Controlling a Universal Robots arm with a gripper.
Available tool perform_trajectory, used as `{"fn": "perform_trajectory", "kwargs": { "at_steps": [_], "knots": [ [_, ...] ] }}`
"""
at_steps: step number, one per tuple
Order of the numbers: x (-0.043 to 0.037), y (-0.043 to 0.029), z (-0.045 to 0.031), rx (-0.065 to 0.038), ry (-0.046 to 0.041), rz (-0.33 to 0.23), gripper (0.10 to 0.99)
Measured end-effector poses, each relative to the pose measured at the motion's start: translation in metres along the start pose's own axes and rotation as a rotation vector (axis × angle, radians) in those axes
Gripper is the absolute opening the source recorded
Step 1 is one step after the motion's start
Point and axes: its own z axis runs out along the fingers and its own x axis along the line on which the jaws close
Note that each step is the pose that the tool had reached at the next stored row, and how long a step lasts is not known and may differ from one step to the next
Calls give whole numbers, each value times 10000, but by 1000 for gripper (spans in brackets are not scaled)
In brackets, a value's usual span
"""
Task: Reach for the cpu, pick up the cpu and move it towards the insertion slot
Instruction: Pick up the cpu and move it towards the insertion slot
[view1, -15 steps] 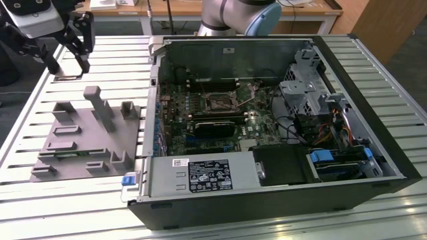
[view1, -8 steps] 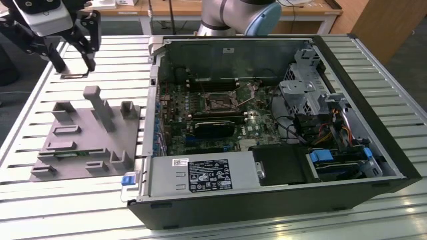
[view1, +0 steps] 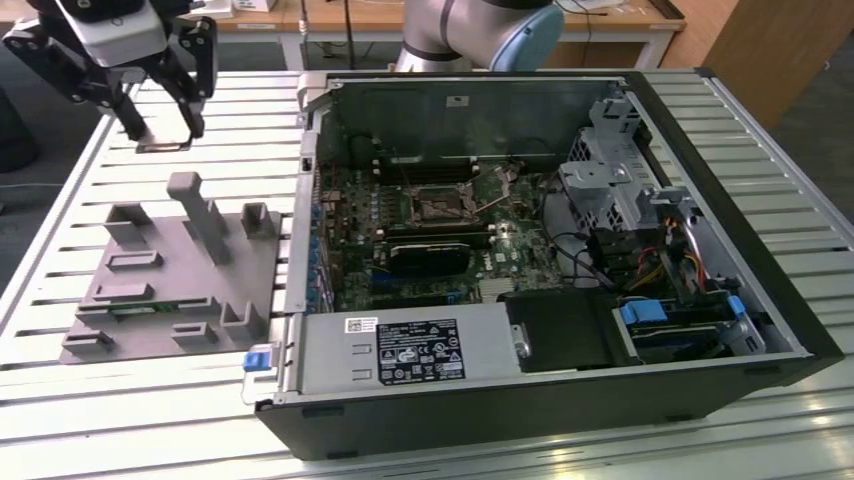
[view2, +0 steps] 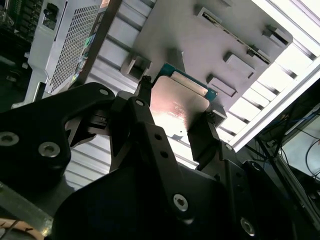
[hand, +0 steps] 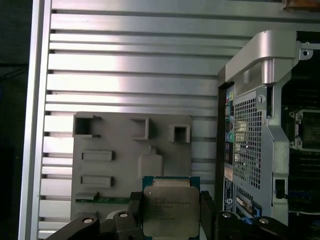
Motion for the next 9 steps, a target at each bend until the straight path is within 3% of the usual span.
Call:
{"fn": "perform_trajectory", "kwargs": {
  "at_steps": [9],
  "knots": [
    [-110,118,10,-1,1,1,541]
  ]
}}
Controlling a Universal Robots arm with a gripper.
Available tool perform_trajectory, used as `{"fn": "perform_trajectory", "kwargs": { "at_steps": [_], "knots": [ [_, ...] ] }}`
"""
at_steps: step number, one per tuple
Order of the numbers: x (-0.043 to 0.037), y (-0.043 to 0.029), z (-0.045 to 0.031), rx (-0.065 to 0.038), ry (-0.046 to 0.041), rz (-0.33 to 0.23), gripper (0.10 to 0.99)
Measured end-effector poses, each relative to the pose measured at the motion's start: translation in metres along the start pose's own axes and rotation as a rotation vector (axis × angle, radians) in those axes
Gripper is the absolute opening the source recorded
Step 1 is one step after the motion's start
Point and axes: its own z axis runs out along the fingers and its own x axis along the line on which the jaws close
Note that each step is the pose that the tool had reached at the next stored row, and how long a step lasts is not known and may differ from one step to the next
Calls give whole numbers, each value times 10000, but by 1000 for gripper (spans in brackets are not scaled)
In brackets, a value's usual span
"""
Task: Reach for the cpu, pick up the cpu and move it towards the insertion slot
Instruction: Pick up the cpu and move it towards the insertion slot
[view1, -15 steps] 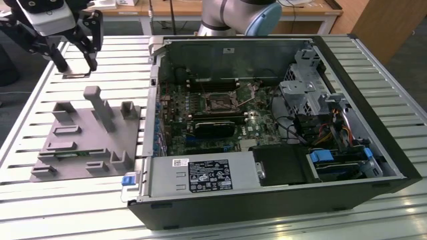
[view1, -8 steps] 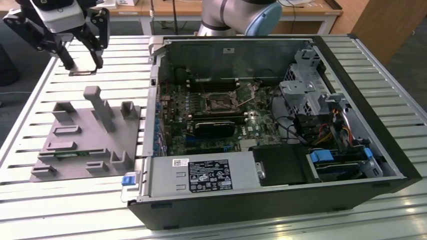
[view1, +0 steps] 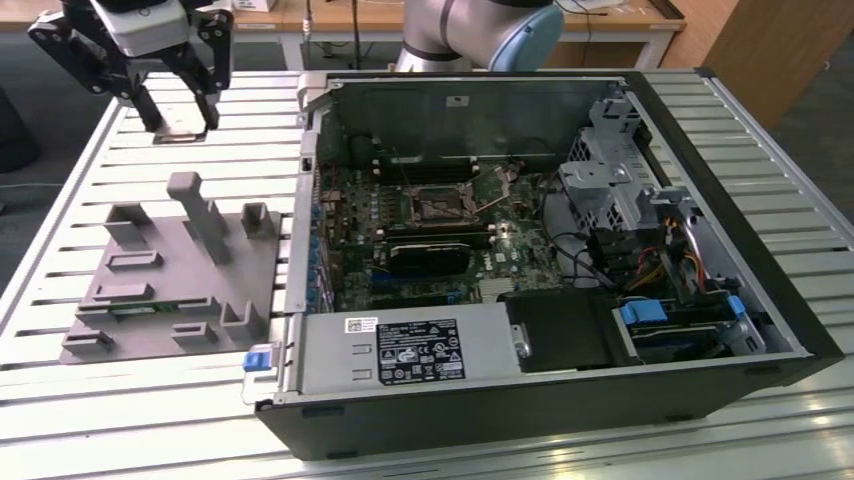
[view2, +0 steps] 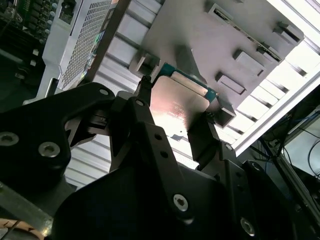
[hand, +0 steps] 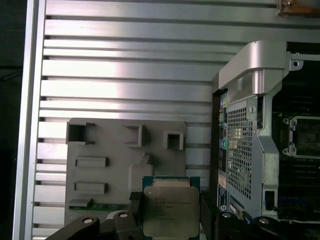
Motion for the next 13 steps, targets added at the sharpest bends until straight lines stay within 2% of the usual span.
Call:
{"fn": "perform_trajectory", "kwargs": {
  "at_steps": [7,13],
  "knots": [
    [-146,99,10,-4,0,0,541],
    [-397,108,16,-5,-1,0,541]
  ]
}}
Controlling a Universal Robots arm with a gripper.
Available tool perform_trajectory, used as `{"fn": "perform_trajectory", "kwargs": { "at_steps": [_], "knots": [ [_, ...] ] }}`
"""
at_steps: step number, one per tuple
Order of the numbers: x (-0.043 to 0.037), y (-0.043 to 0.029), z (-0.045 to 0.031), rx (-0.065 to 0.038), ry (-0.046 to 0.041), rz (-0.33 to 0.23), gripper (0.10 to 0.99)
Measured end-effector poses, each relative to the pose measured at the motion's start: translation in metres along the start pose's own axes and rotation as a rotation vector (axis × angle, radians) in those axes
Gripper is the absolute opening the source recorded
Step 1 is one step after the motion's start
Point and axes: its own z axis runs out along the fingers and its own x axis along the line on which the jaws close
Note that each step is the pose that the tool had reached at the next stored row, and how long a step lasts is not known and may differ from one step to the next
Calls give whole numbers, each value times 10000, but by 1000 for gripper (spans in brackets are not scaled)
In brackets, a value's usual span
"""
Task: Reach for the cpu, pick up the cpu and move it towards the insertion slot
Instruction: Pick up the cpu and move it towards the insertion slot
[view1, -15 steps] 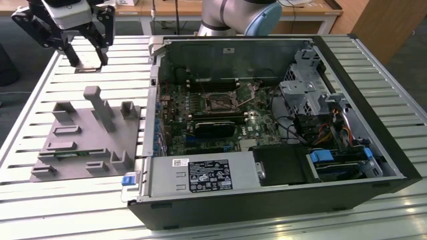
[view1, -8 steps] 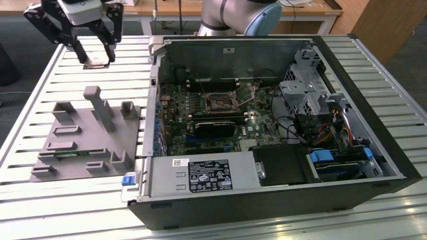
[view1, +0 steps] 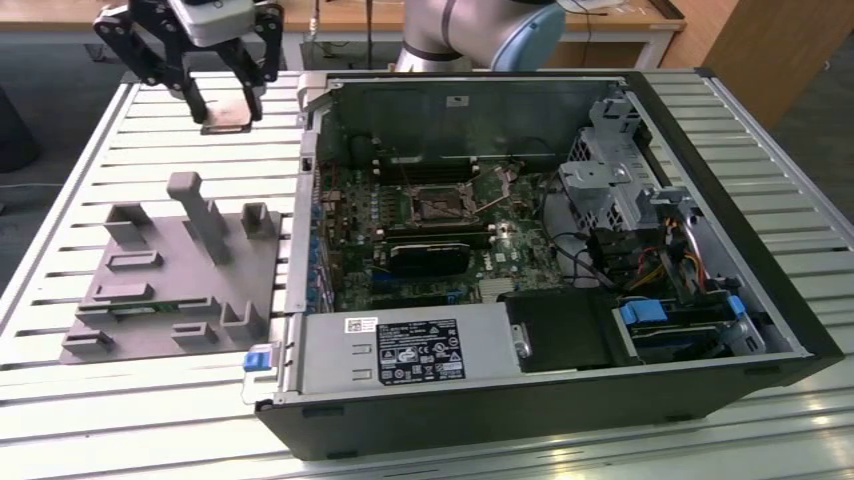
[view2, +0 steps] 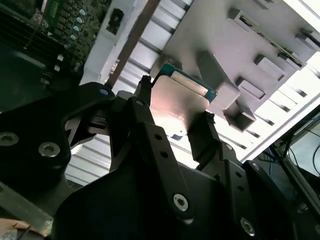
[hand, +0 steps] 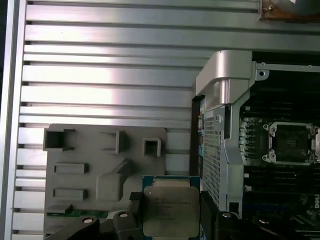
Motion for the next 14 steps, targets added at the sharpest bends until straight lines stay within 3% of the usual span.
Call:
{"fn": "perform_trajectory", "kwargs": {
  "at_steps": [14],
  "knots": [
    [-603,-10,9,0,0,0,541]
  ]
}}
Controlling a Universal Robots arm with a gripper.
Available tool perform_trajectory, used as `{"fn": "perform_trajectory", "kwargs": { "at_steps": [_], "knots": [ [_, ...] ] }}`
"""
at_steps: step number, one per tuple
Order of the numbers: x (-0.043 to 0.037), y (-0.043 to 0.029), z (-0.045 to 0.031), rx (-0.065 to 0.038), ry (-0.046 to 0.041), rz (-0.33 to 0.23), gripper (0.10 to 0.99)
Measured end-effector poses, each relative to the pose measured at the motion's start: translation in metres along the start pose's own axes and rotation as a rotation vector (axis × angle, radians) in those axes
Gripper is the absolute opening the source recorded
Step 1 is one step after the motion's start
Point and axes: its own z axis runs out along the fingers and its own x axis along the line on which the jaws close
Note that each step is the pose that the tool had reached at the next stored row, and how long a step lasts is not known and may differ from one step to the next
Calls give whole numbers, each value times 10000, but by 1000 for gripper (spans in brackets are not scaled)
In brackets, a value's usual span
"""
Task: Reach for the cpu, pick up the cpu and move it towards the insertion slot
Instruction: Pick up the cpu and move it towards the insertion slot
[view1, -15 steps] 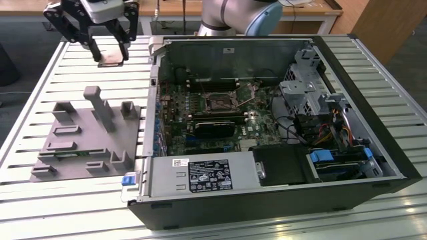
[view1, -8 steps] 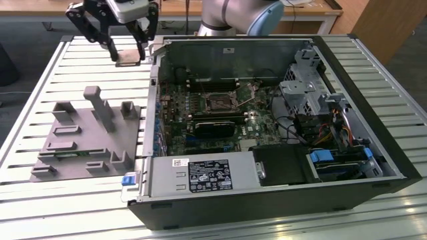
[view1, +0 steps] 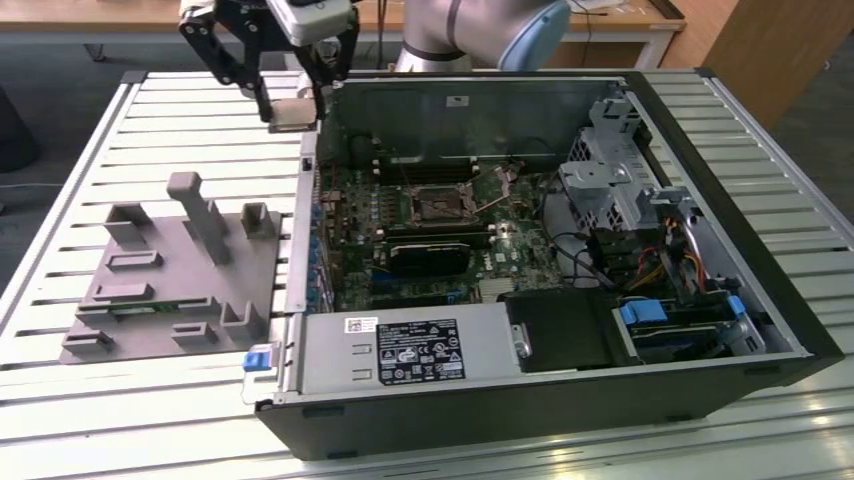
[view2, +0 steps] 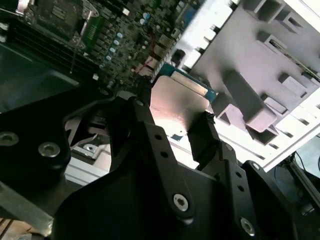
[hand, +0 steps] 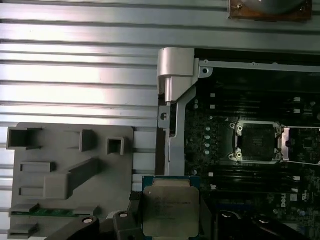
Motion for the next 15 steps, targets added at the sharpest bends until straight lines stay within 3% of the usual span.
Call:
{"fn": "perform_trajectory", "kwargs": {
  "at_steps": [8,15],
  "knots": [
    [-277,-5,8,0,0,2,541],
    [-583,-2,52,0,0,4,541]
  ]
}}
